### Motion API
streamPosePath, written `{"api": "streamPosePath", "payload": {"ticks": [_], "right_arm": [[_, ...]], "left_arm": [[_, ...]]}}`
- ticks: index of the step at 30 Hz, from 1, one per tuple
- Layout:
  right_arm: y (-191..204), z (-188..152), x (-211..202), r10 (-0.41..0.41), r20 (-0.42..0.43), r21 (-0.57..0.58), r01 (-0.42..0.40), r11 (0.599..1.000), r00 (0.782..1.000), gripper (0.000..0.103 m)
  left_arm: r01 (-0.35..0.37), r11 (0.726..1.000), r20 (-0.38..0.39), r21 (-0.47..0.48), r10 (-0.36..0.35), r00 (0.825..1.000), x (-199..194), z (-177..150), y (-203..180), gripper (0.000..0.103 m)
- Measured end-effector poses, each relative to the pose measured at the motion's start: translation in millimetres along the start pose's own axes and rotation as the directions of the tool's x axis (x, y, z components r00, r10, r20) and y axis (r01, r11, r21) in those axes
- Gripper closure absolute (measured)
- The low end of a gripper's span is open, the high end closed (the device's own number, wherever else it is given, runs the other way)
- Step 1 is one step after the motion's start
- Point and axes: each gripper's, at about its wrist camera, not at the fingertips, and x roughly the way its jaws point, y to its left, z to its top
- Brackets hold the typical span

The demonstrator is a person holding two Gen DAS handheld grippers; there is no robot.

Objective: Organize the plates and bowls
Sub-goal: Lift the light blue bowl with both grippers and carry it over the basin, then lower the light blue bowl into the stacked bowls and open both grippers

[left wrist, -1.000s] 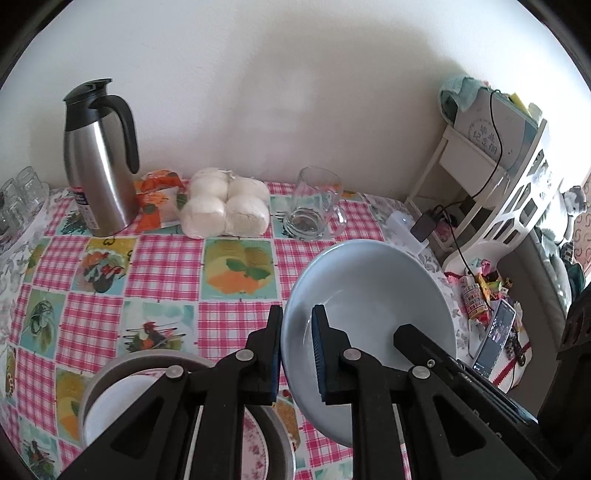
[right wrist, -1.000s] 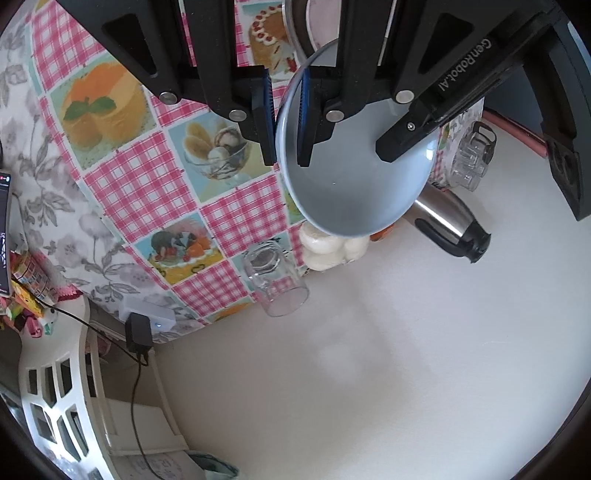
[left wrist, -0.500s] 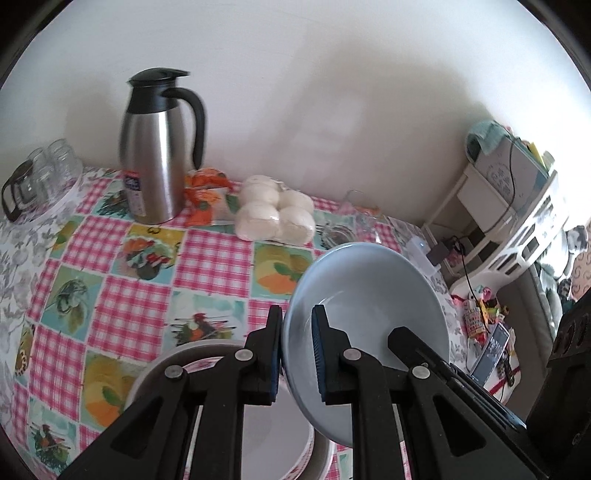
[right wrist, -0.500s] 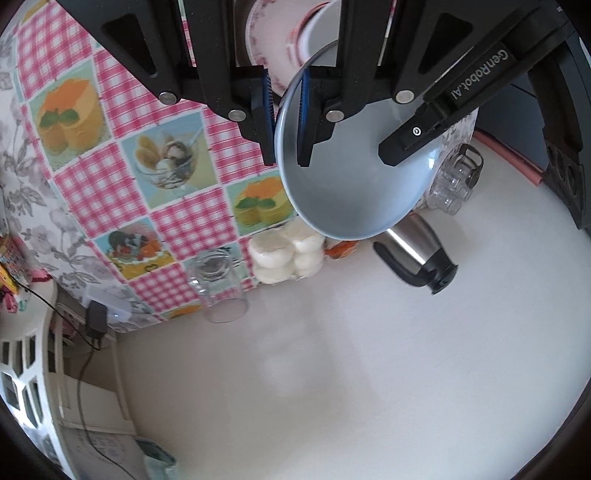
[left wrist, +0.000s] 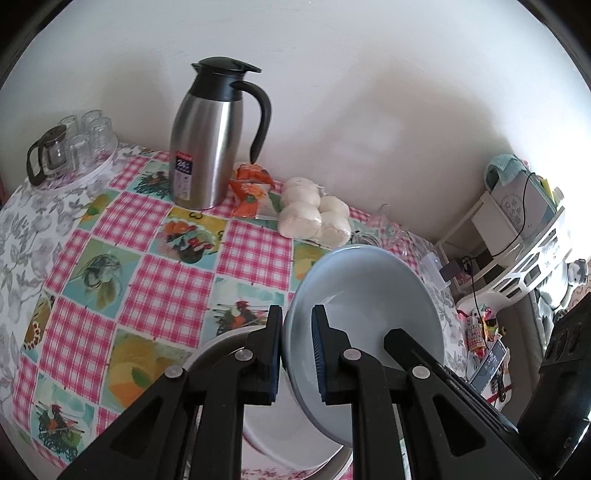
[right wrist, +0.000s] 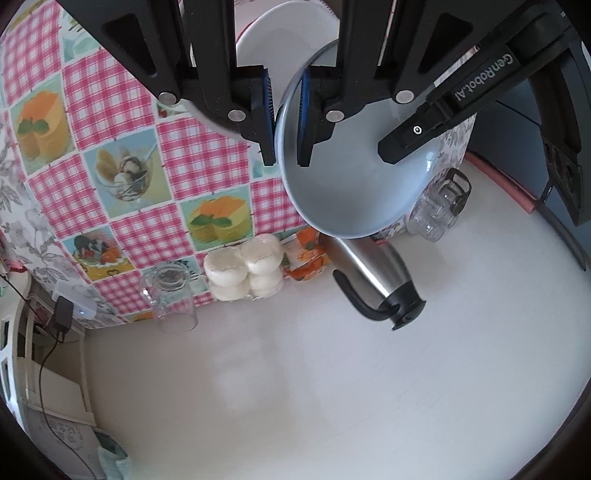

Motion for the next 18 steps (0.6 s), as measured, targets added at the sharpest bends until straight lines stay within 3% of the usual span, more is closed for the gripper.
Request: {"api": "streamPosePath", "payload": {"ticks": [18], "right_arm": [[23.8,-36.5,11.0,-0.053,-0.076,-0.055,0.049,0.997,0.996,0.089]], "left_arm": [[-0.014,0.999,-0.049,-0.046,0.012,0.999,-5.2,-28.3,35.2,0.087]]}}
